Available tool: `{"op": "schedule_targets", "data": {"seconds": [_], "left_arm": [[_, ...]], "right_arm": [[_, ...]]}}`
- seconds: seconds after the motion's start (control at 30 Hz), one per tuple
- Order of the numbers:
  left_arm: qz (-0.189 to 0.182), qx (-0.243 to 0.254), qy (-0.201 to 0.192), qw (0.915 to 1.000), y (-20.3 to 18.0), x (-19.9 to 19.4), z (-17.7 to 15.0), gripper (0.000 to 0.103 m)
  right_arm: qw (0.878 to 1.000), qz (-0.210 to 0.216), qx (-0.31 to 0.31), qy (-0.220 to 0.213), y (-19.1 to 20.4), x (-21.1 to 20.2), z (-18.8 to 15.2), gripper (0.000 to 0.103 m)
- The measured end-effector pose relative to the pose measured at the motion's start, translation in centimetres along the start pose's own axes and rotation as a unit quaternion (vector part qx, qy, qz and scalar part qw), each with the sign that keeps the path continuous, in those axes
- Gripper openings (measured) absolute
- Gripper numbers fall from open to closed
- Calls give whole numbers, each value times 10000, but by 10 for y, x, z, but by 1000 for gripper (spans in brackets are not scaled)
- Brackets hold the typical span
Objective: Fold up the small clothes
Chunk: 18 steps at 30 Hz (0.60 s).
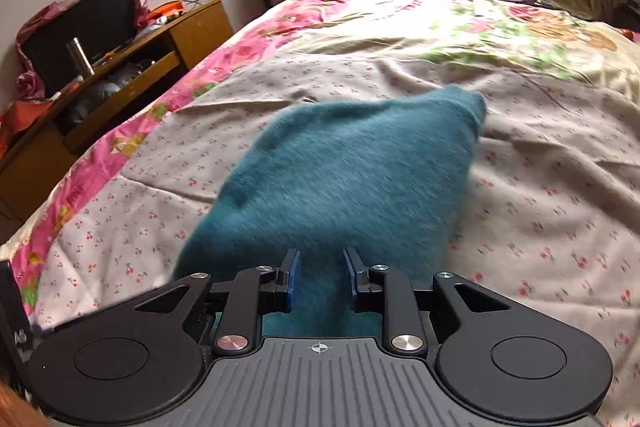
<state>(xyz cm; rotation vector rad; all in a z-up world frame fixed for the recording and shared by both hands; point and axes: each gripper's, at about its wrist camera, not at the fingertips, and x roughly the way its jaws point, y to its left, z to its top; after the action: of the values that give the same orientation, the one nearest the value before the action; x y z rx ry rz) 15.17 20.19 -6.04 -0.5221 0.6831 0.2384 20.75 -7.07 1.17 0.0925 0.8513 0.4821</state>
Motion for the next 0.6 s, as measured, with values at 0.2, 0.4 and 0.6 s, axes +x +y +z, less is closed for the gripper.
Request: {"op": "schedule_targets", "data": {"seconds": [0.2, 0.4, 0.6], "left_arm": [[349, 466, 143, 9982, -16, 10, 4, 42], [620, 904, 139, 9939, -30, 0, 8, 45], [761, 1124, -186, 9906, -41, -39, 19, 43]], "right_arm": [[9973, 72, 616, 386, -24, 23, -37, 24], [9953, 411, 871, 93, -36, -6, -33, 24], [9910, 628, 1087, -455, -59, -32, -19, 24]]}}
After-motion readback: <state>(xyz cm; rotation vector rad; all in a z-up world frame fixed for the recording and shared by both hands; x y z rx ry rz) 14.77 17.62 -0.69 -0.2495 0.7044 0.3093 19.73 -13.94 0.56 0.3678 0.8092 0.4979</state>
